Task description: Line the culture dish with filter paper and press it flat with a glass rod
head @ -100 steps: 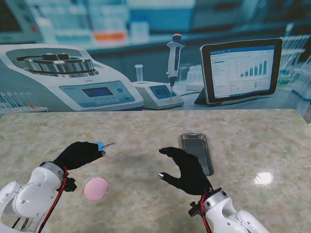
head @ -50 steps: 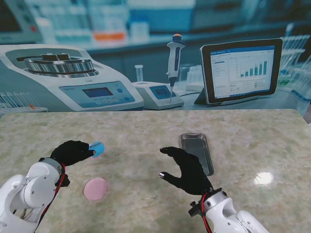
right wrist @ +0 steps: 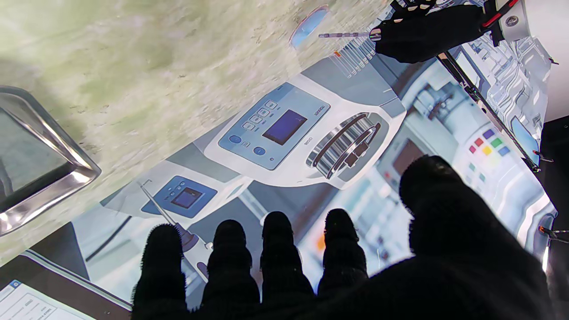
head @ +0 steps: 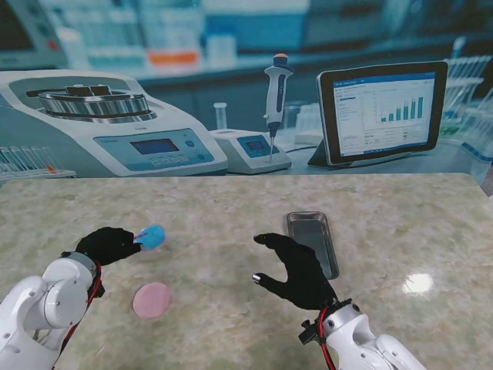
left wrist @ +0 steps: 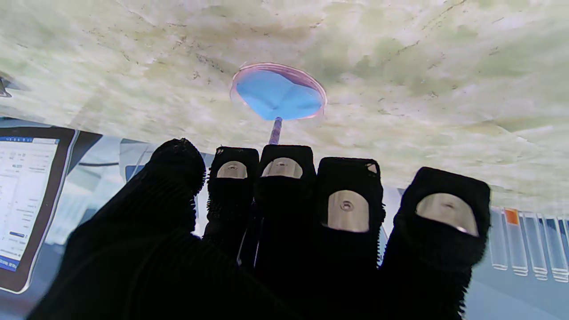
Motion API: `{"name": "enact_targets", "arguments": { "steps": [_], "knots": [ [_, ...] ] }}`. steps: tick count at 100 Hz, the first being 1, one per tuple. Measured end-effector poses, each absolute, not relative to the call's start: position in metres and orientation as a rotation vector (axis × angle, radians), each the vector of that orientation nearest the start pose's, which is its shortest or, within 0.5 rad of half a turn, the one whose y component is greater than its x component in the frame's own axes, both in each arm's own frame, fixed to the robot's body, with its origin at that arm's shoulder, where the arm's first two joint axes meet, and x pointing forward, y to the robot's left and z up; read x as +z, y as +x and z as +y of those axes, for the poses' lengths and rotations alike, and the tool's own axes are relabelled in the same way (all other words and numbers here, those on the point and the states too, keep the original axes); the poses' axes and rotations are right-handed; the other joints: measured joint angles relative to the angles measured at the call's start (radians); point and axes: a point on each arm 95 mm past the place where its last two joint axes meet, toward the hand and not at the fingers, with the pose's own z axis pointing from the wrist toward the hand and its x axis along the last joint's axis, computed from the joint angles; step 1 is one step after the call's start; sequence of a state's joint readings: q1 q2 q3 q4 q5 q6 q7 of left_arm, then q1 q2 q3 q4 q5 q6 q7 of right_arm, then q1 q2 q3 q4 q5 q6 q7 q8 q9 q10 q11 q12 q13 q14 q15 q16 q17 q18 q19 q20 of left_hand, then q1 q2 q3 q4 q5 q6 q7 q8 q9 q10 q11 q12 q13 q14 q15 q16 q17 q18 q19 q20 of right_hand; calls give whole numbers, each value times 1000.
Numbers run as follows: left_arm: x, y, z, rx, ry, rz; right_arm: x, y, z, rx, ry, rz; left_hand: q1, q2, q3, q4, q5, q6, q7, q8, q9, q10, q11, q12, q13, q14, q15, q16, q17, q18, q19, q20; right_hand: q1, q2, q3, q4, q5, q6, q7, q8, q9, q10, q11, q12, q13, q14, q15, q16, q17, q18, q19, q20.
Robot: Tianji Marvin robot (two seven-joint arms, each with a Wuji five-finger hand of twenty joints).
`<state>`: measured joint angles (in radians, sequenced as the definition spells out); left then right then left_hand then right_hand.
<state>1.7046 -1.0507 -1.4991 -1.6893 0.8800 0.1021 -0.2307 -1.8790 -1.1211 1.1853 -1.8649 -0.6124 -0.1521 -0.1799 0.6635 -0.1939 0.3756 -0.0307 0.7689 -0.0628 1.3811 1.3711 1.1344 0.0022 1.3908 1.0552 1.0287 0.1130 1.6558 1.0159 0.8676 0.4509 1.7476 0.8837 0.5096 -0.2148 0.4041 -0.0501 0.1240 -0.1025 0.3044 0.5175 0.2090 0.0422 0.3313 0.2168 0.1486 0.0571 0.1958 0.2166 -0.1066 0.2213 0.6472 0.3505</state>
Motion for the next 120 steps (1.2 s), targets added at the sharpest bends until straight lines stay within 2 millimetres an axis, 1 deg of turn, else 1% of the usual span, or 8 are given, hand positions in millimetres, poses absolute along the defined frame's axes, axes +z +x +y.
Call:
{"name": "enact_targets", "arguments": {
  "steps": [39, 81, 120],
  "knots": [
    [-325, 389, 106, -1197, -1585, 1398, -318, 296, 60, -2476, -1854, -1471, -2, 0, 8, 0, 0, 0, 0, 0, 0, -1, 0, 0, 0, -1, 0, 0, 0, -1, 0, -1, 0, 0, -2, 0, 0, 0, 0, 0, 0, 0, 0, 0, 0, 0, 0, 0, 0, 0, 0, 1],
    [-332, 398, 105, -1180, -1598, 1404, -318, 296, 61, -2467, -1856, -1467, -4, -1, 19, 0, 0, 0, 0, 1, 0, -4, 0, 0, 0, -2, 0, -1, 0, -1, 0, -2, 0, 0, -2, 0, 0, 0, 0, 0, 0, 0, 0, 0, 0, 0, 0, 0, 0, 0, 0, 1],
    [-336, 400, 112, -1126, -1598, 1368, -318, 296, 61, -2466, -1855, -1467, -5, -4, 19, 0, 0, 0, 0, 1, 0, -12, 0, 0, 0, -11, 0, -6, 7, -5, 0, -14, 0, 0, -4, 1, 0, 1, 0, 0, 0, 0, 0, 0, 0, 0, 0, 0, 0, 0, 0, 1]
  ]
}}
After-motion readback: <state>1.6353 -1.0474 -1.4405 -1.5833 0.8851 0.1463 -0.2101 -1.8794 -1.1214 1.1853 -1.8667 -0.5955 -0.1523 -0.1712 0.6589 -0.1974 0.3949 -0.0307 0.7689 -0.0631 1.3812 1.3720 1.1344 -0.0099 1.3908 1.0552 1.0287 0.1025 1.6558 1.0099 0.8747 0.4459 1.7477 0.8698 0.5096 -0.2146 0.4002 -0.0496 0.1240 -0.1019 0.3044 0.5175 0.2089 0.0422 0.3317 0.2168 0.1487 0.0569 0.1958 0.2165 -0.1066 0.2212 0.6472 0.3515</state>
